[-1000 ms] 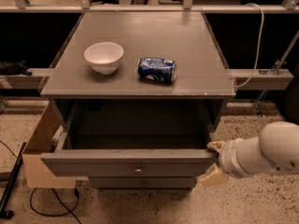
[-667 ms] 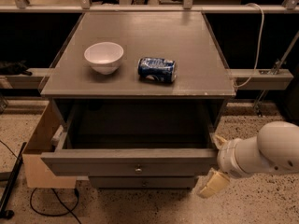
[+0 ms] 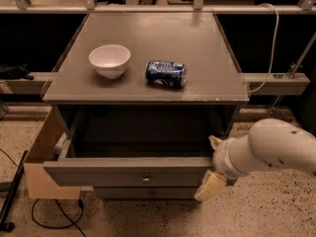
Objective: Open top drawer
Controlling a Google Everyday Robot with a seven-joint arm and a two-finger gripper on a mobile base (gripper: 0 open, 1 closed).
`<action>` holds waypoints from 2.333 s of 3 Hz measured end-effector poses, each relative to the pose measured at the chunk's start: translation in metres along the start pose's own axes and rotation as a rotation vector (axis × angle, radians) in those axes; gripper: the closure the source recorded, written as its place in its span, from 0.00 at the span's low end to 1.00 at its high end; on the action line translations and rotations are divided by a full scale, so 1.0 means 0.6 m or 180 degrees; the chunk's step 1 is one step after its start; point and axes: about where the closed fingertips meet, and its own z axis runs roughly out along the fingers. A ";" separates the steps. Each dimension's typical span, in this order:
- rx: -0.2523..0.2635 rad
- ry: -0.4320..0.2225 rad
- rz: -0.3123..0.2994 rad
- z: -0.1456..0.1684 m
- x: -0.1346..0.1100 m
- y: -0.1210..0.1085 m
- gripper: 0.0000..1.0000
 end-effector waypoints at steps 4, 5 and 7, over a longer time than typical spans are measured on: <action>-0.0101 0.0028 -0.0143 0.049 -0.049 -0.010 0.41; -0.0100 0.0028 -0.0144 0.048 -0.049 -0.010 0.65; -0.0134 -0.0027 -0.0061 0.024 -0.029 0.025 1.00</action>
Offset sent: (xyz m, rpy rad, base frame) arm 0.0148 0.0306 -0.0038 -0.0137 0.0014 0.0509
